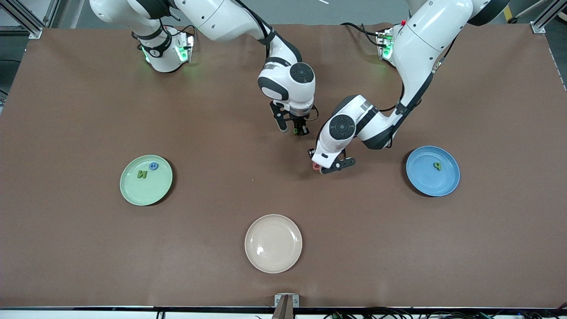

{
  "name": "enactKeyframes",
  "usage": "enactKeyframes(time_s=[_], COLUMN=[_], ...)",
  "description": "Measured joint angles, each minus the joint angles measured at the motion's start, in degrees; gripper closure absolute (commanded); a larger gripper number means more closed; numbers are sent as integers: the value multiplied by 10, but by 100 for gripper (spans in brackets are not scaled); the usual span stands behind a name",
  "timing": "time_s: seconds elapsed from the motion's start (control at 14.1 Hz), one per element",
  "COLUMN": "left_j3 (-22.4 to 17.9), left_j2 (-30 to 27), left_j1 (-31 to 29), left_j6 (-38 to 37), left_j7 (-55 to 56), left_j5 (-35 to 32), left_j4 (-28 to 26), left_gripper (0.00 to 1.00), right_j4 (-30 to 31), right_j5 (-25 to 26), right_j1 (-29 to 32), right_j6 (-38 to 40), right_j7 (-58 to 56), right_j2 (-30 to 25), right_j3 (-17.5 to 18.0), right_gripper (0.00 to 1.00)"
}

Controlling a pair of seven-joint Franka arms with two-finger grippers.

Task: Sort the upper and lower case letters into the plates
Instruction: 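Grasp the blue x with the left gripper while the right gripper carries the B, then release the B into the green plate while the left gripper carries the x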

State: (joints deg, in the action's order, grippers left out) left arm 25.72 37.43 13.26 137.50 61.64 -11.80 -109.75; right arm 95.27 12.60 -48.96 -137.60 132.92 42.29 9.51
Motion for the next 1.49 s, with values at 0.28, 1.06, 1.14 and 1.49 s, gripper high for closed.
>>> enactKeyframes(time_s=[0.28,1.06,1.14,1.49], left_j3=[1,-1,-2,-4], left_j2=[0,-9,-15,-67], left_j1=[0,-1,-3,-21], left_j6=[1,-1,-7,-85], left_j7=[0,-2,-2,-62], left_j5=[0,0,0,-1], left_j4=[2,5,5,6], left_gripper=[66,85,85,86], right_j4=[-5,189,200,243], right_j5=[2,-43,-55,-67], right_j1=[52,345,371,477], right_j6=[39,53,53,18], right_j7=[-136,-711,-765,-932], right_j2=[-26,-204,-215,-223], right_j3=[-7,-3,-3,-3], right_gripper=[100,100,100,100])
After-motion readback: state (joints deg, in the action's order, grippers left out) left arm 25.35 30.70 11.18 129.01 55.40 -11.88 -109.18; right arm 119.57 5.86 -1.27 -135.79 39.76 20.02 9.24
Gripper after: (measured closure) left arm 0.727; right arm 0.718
